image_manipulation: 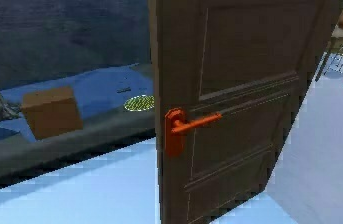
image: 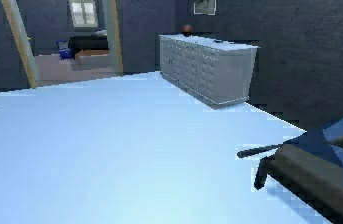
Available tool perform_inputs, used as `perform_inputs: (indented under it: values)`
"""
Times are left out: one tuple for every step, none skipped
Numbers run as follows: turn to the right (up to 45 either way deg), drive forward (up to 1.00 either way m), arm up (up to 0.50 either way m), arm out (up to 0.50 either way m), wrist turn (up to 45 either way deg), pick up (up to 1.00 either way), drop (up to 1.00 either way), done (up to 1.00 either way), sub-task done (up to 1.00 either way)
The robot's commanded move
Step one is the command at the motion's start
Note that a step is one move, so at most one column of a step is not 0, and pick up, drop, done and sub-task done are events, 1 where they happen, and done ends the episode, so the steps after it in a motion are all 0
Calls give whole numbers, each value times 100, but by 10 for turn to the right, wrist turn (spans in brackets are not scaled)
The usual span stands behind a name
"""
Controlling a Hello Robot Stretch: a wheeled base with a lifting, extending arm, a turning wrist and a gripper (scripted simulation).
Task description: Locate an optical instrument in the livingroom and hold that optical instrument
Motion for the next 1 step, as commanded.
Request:
perform_inputs:
  values:
    - [-270, 0, 0, 0, 0, 0, 0, 0, 0]
